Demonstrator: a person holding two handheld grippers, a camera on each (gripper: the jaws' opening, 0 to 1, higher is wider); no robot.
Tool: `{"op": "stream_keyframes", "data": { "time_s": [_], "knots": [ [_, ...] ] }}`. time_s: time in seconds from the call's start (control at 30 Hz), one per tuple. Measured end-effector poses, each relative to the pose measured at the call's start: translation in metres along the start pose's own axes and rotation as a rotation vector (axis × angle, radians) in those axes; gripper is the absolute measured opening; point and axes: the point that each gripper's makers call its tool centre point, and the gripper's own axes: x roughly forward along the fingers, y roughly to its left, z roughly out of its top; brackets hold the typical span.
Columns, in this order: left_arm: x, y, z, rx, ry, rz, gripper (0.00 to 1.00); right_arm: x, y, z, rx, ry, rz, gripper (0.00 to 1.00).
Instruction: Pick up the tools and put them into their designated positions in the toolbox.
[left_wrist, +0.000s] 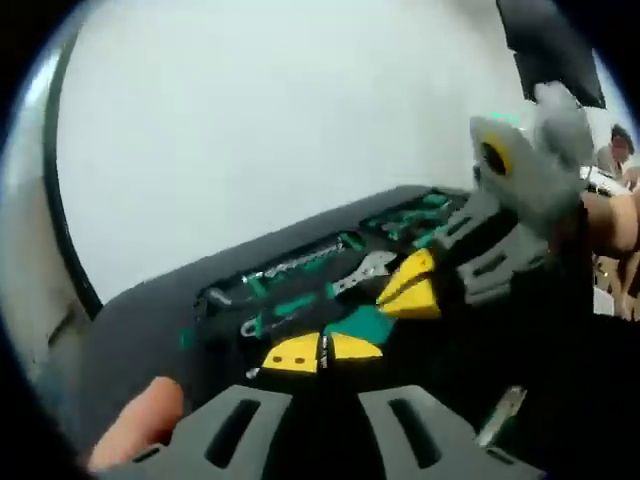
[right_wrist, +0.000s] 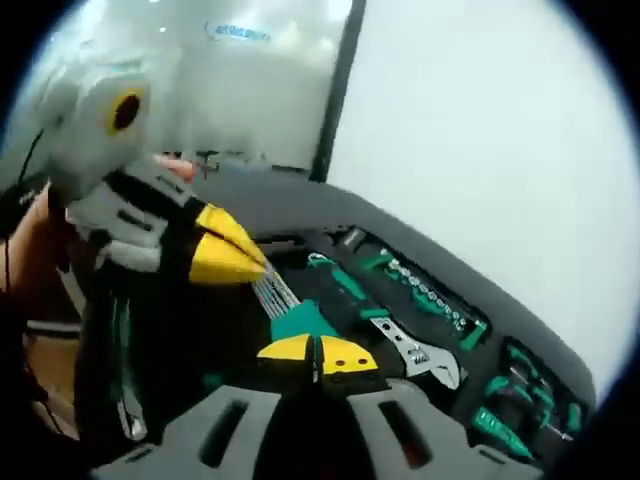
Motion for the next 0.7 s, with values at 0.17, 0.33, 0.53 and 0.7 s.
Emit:
{"op": "stream_keyframes", "data": {
  "time_s": [0.17, 0.33, 0.53, 0.7],
  "knots": [
    [0.001, 0.006, -0.02, 0.02, 0.043, 0.02, 0.03, -0.035, -0.007, 0.011, -0.099, 0.018, -0.051, 0.1],
    [-0.01, 0.013, -0.017, -0.054, -0.084, 0.048, 0.05, -0.023, -0.002, -0.019, 0.097, 0.092, 0.016, 0.1],
    [-0.011, 0.007, -0.009, -0.072, -0.111, 0.047, 0.04, -0.015, 0.001, -0.005, 0.096, 0.054, -0.016, 0.09],
    [0.004, -0.013, -0.022, -0.026, -0.022, -0.035, 0.05, -0.016, 0.008, 0.003, -0.017, 0.065, -0.066, 0.05]
  ]
}}
